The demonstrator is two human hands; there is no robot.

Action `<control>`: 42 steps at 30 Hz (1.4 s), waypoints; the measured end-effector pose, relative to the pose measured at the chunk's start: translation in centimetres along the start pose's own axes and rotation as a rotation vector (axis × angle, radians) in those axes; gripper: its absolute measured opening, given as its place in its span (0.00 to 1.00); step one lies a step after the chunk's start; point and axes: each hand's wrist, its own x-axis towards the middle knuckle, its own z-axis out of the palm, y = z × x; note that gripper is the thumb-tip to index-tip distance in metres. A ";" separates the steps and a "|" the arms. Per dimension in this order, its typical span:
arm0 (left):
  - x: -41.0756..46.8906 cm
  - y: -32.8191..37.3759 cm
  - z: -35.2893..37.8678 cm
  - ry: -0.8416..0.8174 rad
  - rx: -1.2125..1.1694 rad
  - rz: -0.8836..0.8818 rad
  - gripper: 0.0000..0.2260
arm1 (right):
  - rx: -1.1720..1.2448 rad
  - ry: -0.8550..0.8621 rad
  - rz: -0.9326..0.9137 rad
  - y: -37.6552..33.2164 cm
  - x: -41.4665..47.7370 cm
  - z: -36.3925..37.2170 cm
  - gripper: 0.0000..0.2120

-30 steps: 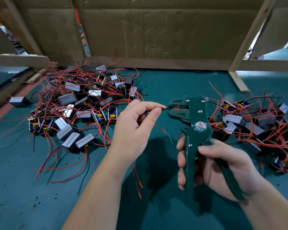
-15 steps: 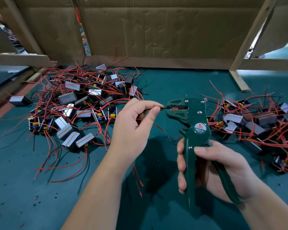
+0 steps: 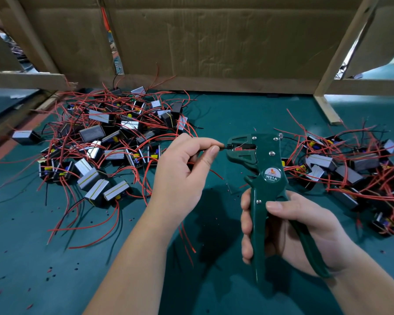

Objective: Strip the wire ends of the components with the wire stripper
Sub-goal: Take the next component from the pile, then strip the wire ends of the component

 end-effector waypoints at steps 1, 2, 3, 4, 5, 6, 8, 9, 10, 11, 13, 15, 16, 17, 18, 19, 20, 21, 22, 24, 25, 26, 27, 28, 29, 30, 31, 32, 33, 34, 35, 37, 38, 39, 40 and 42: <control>0.0 0.0 0.0 -0.001 0.002 0.003 0.06 | -0.002 0.003 0.003 0.0 0.0 0.0 0.24; 0.0 0.0 0.0 0.000 0.005 0.004 0.06 | -0.005 0.008 0.008 0.0 0.0 0.0 0.24; 0.0 -0.1 0.0 0.001 0.009 0.007 0.06 | -0.008 0.013 0.013 0.0 0.0 0.0 0.23; 0.0 -0.1 -0.1 0.003 0.016 0.011 0.06 | -0.008 0.024 0.017 0.1 0.0 0.0 0.23; 0.0 -0.2 -0.1 0.005 0.029 0.016 0.06 | -0.008 0.044 0.018 0.2 0.0 0.1 0.22; 0.0 -0.2 0.0 0.005 0.050 0.025 0.06 | -0.008 0.080 0.013 0.3 0.2 0.2 0.21; -0.2 -0.3 0.3 -0.022 0.087 0.034 0.06 | -0.007 0.197 -0.010 0.5 0.5 0.6 0.17; -0.4 -0.4 0.6 -0.061 0.076 0.002 0.06 | -0.003 0.257 -0.013 0.6 0.8 0.7 0.15; -0.6 -0.4 0.8 -0.113 0.044 -0.065 0.06 | 0.011 0.298 -0.006 0.6 0.9 0.8 0.14; -0.7 -0.4 1.0 -0.170 -0.001 -0.147 0.04 | 0.037 0.318 0.004 0.7 1.0 0.8 0.14; -0.8 -0.5 1.0 -0.252 -0.106 -0.287 0.04 | 0.124 0.297 0.017 0.5 0.9 0.5 0.16; -0.6 -0.3 0.7 -0.285 -0.181 -0.335 0.05 | 0.241 0.225 -0.009 0.4 0.9 0.3 0.17; -0.6 -0.3 0.5 -0.290 -0.203 -0.330 0.05 | 0.281 0.211 -0.034 0.3 1.0 0.3 0.18; -0.5 -0.2 0.5 -0.288 -0.224 -0.320 0.05 | 0.305 0.221 -0.055 0.3 1.1 0.2 0.18; -0.4 -0.2 0.5 -0.281 -0.243 -0.312 0.05 | 0.316 0.241 -0.064 0.2 1.1 0.1 0.18; -0.4 -0.2 0.5 -0.269 -0.249 -0.304 0.06 | 0.319 0.261 -0.057 0.2 1.1 -0.1 0.18; -0.4 -0.2 0.6 -0.252 -0.242 -0.292 0.07 | 0.315 0.273 -0.037 0.1 1.1 -0.3 0.19; -0.4 -0.2 0.7 -0.233 -0.232 -0.280 0.08 | 0.306 0.273 -0.009 0.0 1.0 -0.5 0.19; -0.4 -0.2 0.7 -0.209 -0.222 -0.270 0.09 | 0.296 0.258 0.018 -0.1 0.9 -0.5 0.20; -0.3 -0.3 0.7 -0.161 -0.204 -0.258 0.10 | 0.279 0.183 0.041 -0.1 0.8 -0.4 0.22; -0.3 -0.4 0.6 -0.146 -0.182 -0.251 0.10 | 0.271 0.126 0.037 0.0 0.7 -0.3 0.23; -0.3 -0.5 0.6 -0.137 -0.153 -0.239 0.11 | 0.263 0.066 0.031 0.1 0.6 -0.2 0.24; -0.3 -0.6 0.5 -0.129 -0.124 -0.220 0.11 | 0.255 0.012 0.027 0.2 0.5 -0.1 0.25; -0.3 -0.7 0.4 -0.119 -0.091 -0.192 0.10 | 0.247 -0.032 0.024 0.3 0.5 -0.1 0.25; -0.3 -0.7 0.4 -0.106 -0.046 -0.155 0.09 | 0.238 -0.061 0.021 0.4 0.4 0.0 0.25; -0.3 -0.8 0.3 -0.095 0.010 -0.114 0.08 | 0.225 -0.079 0.017 0.4 0.3 0.0 0.24; -0.4 -0.8 0.3 -0.088 0.062 -0.073 0.08 | 0.210 -0.083 0.013 0.4 0.3 0.0 0.24; -0.4 -0.9 0.3 -0.083 0.103 -0.038 0.08 | 0.195 -0.080 0.011 0.4 0.3 0.1 0.23; -0.4 -0.9 0.3 -0.074 0.133 -0.010 0.08 | 0.182 -0.072 0.008 0.4 0.4 0.1 0.23; -0.4 -0.8 0.3 -0.063 0.154 0.010 0.09 | 0.172 -0.063 0.006 0.4 0.4 0.2 0.23; -0.3 -0.8 0.3 -0.053 0.168 0.024 0.09 | 0.164 -0.055 0.004 0.4 0.4 0.2 0.23; -0.3 -0.7 0.3 -0.048 0.182 0.039 0.10 | 0.150 -0.042 0.009 0.4 0.4 0.3 0.24; -0.3 -0.7 0.3 -0.053 0.185 0.044 0.10 | 0.142 -0.037 0.011 0.4 0.4 0.3 0.24; -0.3 -0.7 0.3 -0.059 0.189 0.052 0.09 | 0.133 -0.033 0.013 0.4 0.4 0.4 0.24; -0.2 -0.6 0.3 -0.063 0.195 0.060 0.09 | 0.123 -0.029 0.013 0.4 0.4 0.4 0.24; -0.2 -0.6 0.2 -0.062 0.206 0.073 0.09 | 0.102 -0.020 0.013 0.4 0.4 0.4 0.23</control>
